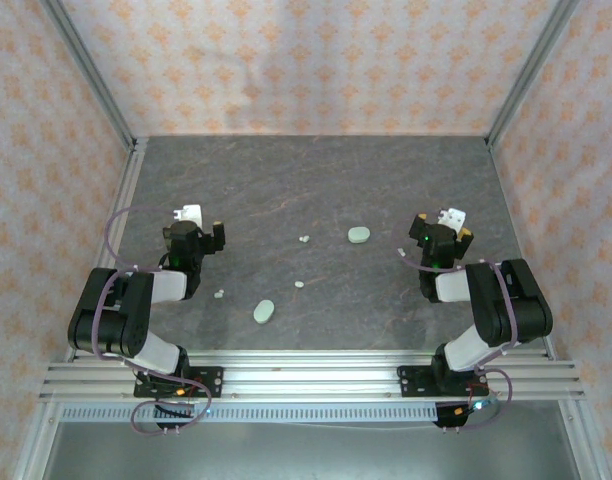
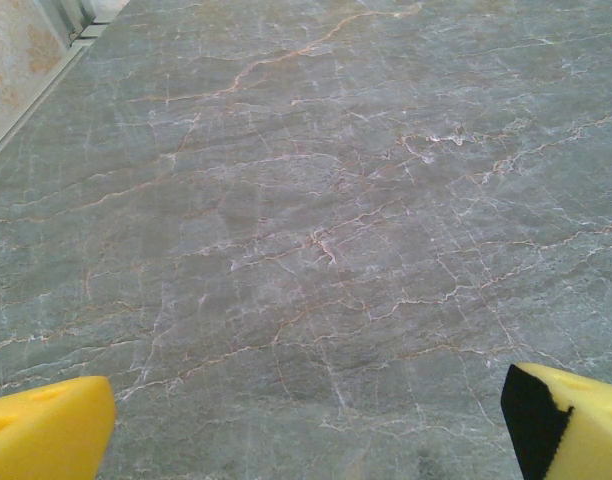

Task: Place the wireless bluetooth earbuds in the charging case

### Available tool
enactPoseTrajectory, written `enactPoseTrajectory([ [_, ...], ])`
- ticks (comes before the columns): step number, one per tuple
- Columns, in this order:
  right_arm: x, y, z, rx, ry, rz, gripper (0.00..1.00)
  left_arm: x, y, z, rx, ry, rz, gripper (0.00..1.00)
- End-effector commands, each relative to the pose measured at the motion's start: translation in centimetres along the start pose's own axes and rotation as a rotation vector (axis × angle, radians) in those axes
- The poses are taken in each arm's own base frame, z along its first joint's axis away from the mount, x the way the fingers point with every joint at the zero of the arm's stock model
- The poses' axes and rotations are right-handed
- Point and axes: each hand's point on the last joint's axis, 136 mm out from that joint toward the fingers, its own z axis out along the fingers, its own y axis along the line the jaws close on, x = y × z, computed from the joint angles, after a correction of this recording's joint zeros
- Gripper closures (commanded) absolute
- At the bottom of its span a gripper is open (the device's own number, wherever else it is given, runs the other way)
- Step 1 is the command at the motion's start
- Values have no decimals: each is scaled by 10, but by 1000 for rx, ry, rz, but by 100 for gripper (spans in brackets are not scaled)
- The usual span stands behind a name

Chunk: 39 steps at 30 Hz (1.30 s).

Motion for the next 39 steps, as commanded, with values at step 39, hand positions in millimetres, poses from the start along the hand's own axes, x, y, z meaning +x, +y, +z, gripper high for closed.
enactPoseTrajectory([
  [39,-1,167,-109,-459,629,-14,0,60,-121,-198,328,488,226,0],
])
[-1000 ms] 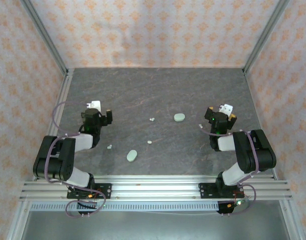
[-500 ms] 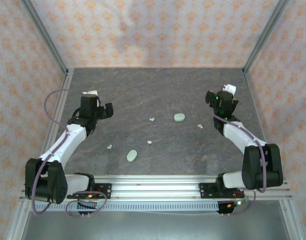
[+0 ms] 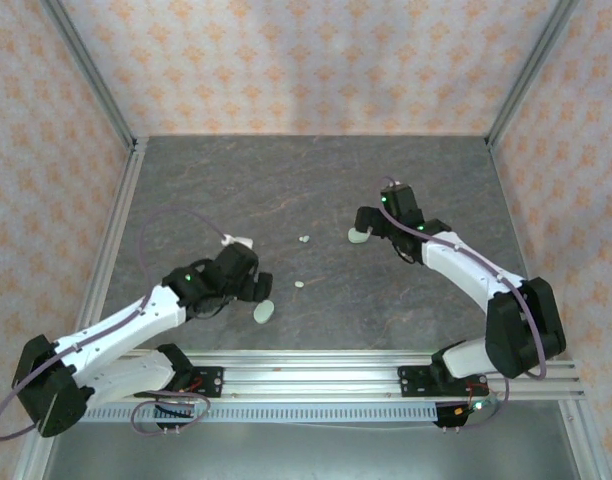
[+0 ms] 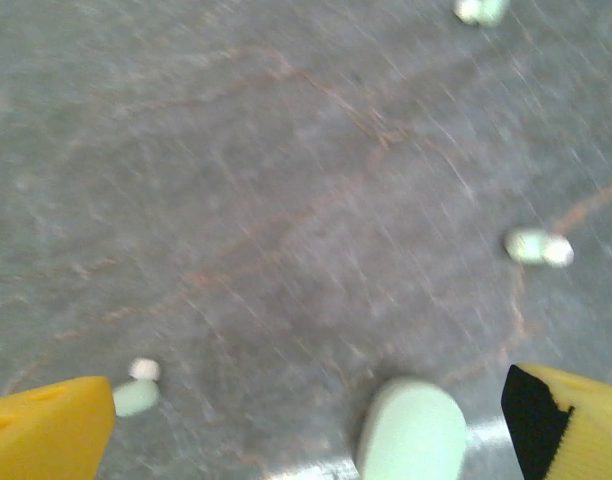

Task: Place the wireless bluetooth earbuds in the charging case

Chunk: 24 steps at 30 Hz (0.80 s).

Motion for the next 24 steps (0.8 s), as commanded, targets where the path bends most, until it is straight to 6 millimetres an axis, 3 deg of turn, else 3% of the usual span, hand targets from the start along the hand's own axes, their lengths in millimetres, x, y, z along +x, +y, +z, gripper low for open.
enactPoseTrajectory([
  [1,13,21,-1,-53,65,37,0,21,-6,3,1,27,66,0],
  [5,22,32,1,-83,96,49,1,39,-28,8,69,103,138,2],
  [11,30,32,0,-81,118,63,2,63,-22,23,-22,230,190,7],
  [18,36,31,-9,-99,121,87,1,73,-34,40,-14,315,229,10],
  [24,49,27,-11,-95,170,78,2,79,-52,57,42,345,250,23],
])
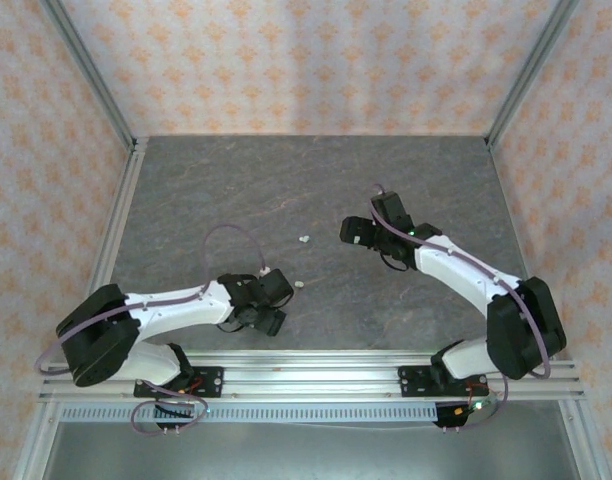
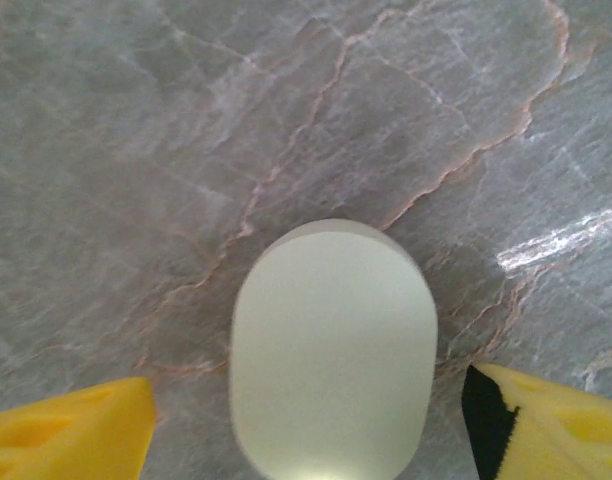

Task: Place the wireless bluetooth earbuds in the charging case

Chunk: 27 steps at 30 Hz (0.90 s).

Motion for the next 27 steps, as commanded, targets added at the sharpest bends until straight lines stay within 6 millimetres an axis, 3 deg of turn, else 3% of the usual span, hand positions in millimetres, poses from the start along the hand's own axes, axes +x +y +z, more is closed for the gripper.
enactPoseTrajectory([
  [1,17,-4,-3,10,60,4,1,-10,-14,3,43,-6,21,24],
  [7,18,-4,-4,7,63,18,1,-8,-17,13,24,21,56,36],
  [12,22,7,-6,-56,99,58,0,-12,-23,3,53,-9,84,50],
  [19,50,20,-21,-159,250,128,1,-32,-29,-36,131,-175,121,65],
  [23,66,54,-38,-367,360,225,5,-50,-31,-70,167,-310,204,67],
  [27,69,83,-65,-512,370,215,11,-69,-36,-107,206,-433,293,67],
])
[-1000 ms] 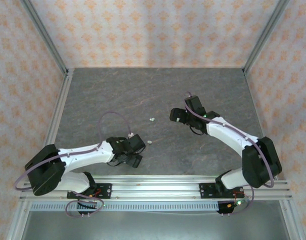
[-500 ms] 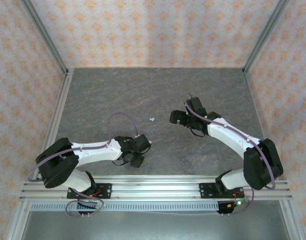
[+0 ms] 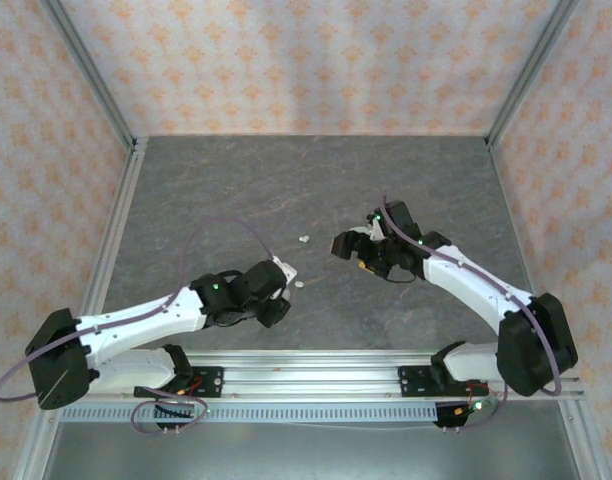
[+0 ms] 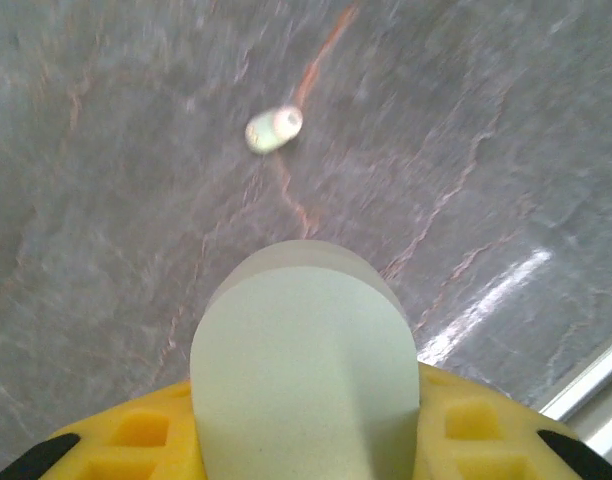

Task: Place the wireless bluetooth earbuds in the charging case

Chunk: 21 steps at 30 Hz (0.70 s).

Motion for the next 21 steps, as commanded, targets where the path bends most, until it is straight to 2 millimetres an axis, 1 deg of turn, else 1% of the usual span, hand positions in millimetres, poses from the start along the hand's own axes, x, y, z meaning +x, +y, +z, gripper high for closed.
enactPoseTrajectory([
  [1,20,46,-17,-189,61,-17,12,-36,-7,-26,28,-132,122,67],
  [2,24,53,-21,-209,69,-39,13,-43,-11,-32,46,-157,134,67],
  [3,28,54,-21,-213,82,-47,14,-48,-14,-36,63,-175,143,67],
  [4,31,63,-31,-243,73,-77,14,-54,-18,-40,80,-192,149,67],
  [8,42,74,-36,-290,83,-130,13,-70,-32,-48,143,-222,157,68],
  [11,49,81,-33,-327,108,-139,13,-79,-39,-51,175,-222,154,68],
  [15,60,90,-28,-358,148,-167,13,-88,-42,-50,178,-224,148,68],
  [18,64,88,-18,-373,173,-162,13,-96,-47,-46,189,-226,141,68],
  [20,66,91,-18,-393,185,-160,15,-100,-50,-43,198,-217,136,68],
  [21,67,88,-12,-385,203,-147,17,-101,-51,-42,203,-209,134,68],
])
